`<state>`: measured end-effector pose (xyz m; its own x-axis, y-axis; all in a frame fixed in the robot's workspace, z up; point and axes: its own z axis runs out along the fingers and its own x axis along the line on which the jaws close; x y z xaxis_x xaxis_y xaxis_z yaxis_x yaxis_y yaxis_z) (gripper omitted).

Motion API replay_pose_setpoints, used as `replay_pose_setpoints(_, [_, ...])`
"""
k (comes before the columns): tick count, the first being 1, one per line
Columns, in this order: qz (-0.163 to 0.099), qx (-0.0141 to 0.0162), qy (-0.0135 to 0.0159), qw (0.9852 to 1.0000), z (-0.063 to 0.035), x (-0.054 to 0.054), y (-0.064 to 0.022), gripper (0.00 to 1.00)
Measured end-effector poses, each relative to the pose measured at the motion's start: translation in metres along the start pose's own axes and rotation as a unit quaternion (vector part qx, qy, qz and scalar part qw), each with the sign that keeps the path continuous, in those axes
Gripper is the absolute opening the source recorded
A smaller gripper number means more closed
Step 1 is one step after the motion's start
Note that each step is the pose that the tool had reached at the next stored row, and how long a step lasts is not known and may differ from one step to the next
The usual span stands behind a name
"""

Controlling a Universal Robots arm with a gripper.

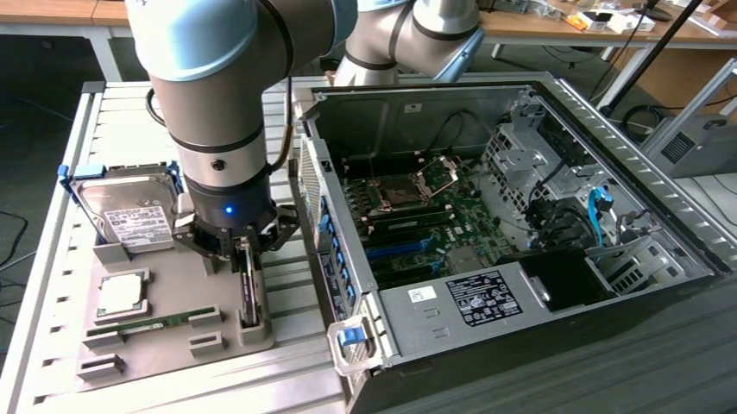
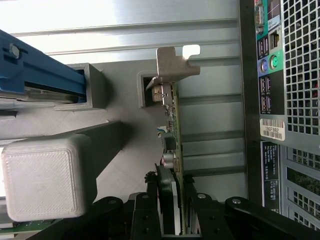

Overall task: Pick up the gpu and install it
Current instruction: 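Pick up the gpu and move the gpu toward the slot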

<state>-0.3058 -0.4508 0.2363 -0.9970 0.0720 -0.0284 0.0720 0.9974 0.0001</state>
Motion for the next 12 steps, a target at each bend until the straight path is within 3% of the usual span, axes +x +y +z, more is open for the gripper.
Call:
replay_pose_setpoints(4, [0.000,0.0000,0.0000,1.0000,0.0000,0.0000,0.0000,0.31])
replay_pose_setpoints(5, [0.000,0.0000,-0.0001,1.0000,0.0000,0.0000,0.0000,0.37])
replay_pose_setpoints(7, [0.000,0.0000,0.0000,1.0000,0.0000,0.0000,0.0000,0.37])
replay_pose_setpoints(8, [0.000,0.0000,0.0000,1.0000,0.0000,0.0000,0.0000,0.44])
replay_pose_setpoints(12, [0.000,0.0000,-0.0003,1.0000,-0.0034,-0.0001,-0.0002,0.44])
